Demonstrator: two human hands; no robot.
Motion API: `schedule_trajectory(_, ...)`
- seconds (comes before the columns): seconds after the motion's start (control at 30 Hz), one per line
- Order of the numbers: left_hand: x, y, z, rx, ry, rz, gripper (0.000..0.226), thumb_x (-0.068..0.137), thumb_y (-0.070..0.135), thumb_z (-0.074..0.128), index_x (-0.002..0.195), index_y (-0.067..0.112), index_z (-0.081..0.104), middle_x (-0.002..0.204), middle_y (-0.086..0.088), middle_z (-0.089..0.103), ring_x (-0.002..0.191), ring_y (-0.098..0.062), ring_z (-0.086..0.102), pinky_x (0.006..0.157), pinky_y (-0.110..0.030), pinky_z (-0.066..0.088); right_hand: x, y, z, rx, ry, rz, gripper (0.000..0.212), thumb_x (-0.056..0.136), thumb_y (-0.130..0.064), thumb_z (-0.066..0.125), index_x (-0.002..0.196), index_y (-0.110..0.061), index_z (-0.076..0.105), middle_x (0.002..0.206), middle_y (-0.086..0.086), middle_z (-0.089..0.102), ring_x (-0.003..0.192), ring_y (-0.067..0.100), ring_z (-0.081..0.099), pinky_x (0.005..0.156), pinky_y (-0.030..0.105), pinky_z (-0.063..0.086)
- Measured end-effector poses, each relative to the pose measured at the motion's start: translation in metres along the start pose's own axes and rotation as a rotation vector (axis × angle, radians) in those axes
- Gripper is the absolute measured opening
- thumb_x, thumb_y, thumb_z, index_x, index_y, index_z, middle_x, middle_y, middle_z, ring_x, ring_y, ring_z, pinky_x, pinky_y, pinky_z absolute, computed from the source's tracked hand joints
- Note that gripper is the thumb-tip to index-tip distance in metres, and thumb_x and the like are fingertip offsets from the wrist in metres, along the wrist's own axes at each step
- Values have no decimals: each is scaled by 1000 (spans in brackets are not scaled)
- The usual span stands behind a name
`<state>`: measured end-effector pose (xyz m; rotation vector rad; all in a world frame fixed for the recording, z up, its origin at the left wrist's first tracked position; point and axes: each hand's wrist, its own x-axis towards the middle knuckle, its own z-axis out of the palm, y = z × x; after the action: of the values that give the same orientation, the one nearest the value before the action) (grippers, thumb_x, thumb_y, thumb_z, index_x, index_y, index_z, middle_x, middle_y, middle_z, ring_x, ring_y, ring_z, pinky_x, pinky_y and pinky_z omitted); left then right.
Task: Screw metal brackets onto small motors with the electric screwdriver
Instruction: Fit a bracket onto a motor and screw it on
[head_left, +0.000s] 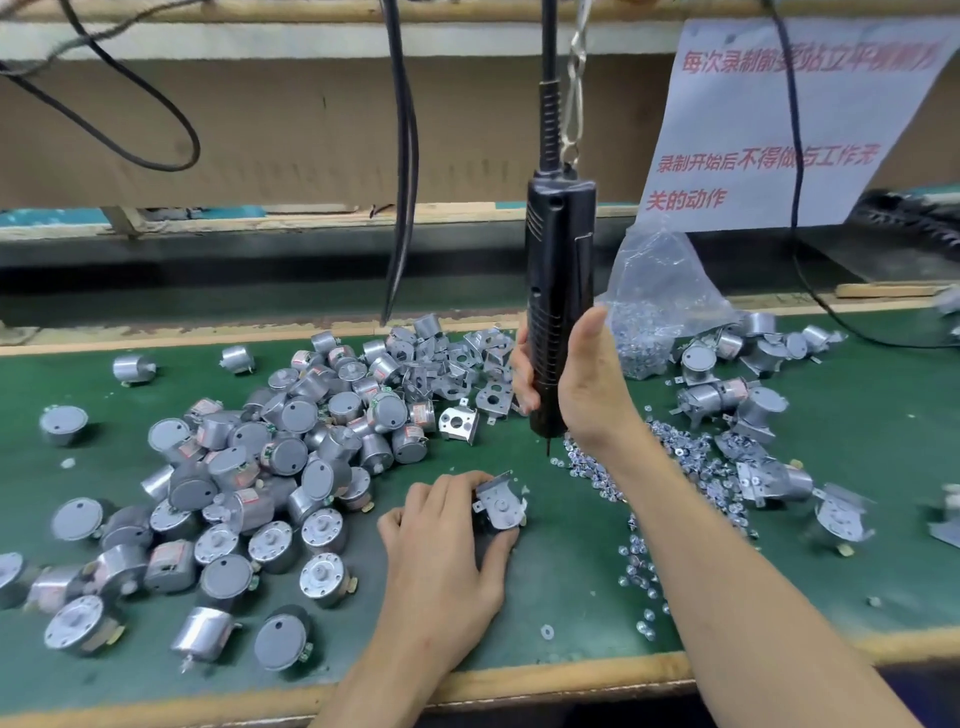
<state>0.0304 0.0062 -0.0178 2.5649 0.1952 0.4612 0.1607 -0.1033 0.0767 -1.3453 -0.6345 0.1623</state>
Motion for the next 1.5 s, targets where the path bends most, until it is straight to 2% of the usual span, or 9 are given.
schedule_trajectory(0.17, 0, -1, 1, -12, 5, 8, 38, 85, 45, 64, 118, 37, 48, 107, 27, 46, 98, -5, 40, 76, -31, 19, 3, 4, -7, 38, 5, -24, 86, 63, -98, 40, 82, -15, 55, 58, -3, 53, 41, 13, 46, 45, 26, 45)
schedule_trajectory(0.33, 1, -1, 2, -17, 2, 2, 41, 84, 44, 67, 121, 35, 50, 109, 24, 50, 100, -6, 40, 80, -32, 19, 3, 7, -15, 64, -18, 25, 91, 60, -100, 41, 83, -13, 51, 58, -2, 51, 41, 12, 45, 43, 24, 42)
schedule_trajectory(0.53, 3, 2, 5, -22, 22, -29, 40, 83, 42, 70, 117, 35, 50, 107, 23, 51, 99, -8, 43, 80, -32, 19, 4, 12, -23, 65, -38, 29, 82, 64, -97, 39, 77, -18, 56, 57, 0, 52, 41, 14, 47, 44, 24, 44)
schedule_trajectory(0.8, -5, 1, -2, -16, 4, -36, 38, 86, 44, 64, 119, 37, 47, 112, 24, 51, 101, -8, 44, 81, -32, 19, 0, 17, -25, 25, 23, -25, 85, 64, -97, 40, 79, -15, 56, 59, 0, 55, 43, 15, 50, 46, 26, 47)
schedule_trajectory(0.97, -8, 2, -4, -27, 10, -51, 38, 86, 42, 66, 119, 37, 48, 113, 25, 51, 102, -7, 46, 84, -32, 21, 0, 18, -24, 11, 36, -31, 80, 66, -96, 37, 78, -19, 58, 59, 0, 56, 44, 16, 50, 47, 28, 48)
schedule_trajectory(1.2, -10, 5, -6, -26, 4, -59, 38, 86, 42, 67, 119, 37, 49, 112, 25, 52, 101, -7, 45, 85, -32, 20, 0, 20, -24, 13, 30, -21, 89, 64, -97, 39, 82, -11, 54, 59, 0, 54, 44, 16, 49, 47, 26, 46)
schedule_trajectory(1.5, -8, 6, -4, -11, 11, -57, 38, 86, 41, 68, 118, 37, 49, 112, 25, 52, 100, -8, 45, 82, -32, 19, -1, 23, -24, 9, 31, 0, 88, 63, -97, 39, 81, -12, 55, 58, -1, 55, 44, 16, 49, 47, 26, 46)
